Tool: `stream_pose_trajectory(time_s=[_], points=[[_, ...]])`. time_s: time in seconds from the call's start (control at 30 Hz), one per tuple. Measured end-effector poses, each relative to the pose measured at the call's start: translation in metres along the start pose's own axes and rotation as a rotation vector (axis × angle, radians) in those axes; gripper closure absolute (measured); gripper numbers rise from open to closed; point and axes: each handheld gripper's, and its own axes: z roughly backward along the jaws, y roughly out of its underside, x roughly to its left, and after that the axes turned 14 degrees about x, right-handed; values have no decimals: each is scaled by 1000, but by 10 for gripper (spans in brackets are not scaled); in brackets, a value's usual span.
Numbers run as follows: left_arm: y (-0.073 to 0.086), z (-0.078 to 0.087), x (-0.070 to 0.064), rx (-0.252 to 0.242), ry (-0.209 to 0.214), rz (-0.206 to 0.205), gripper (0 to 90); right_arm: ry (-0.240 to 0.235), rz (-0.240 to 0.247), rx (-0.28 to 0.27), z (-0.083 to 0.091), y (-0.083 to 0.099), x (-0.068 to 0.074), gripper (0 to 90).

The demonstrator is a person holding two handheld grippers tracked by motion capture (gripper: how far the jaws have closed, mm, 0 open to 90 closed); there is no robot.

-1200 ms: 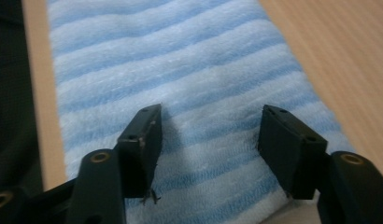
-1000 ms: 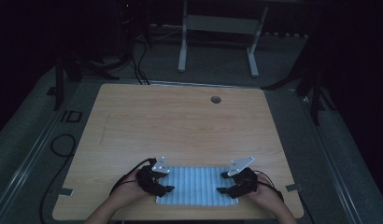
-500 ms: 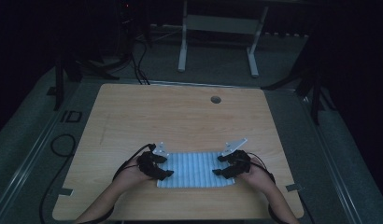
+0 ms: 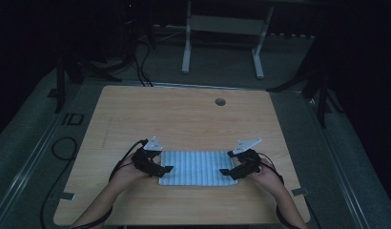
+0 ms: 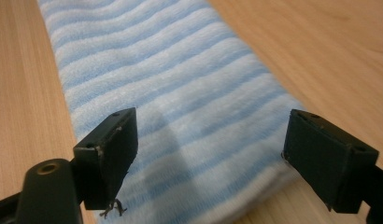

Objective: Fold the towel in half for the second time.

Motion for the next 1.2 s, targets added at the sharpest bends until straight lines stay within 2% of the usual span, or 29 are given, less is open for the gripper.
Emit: stream_pose_trajectory(time_s=[0.17,0.53,0.7,0.83,0.9,0.97,1.0,1.03,1.2], points=[[12,5,4,-4,-2,18,168,14,-35,-36,7,11,-4,163],[56,23,18,-63,-29,117,167,87,-158,-159,25,54,-14,146],[69,28,21,-73,-49,145,168,121,-212,-178,29,74,-17,146],[83,34,24,-100,-65,179,168,175,-243,-178,33,87,-16,146],[89,35,25,-101,-70,194,167,224,-272,-193,37,96,-14,145],[92,36,25,-101,-75,201,168,238,-286,-203,39,99,-13,145],[98,37,26,-107,-82,211,168,245,-306,-215,41,102,-13,145],[101,38,26,-112,-82,215,167,282,-340,-240,45,109,-11,145],[113,41,28,-128,-95,249,168,365,-431,-281,51,124,-11,145]])
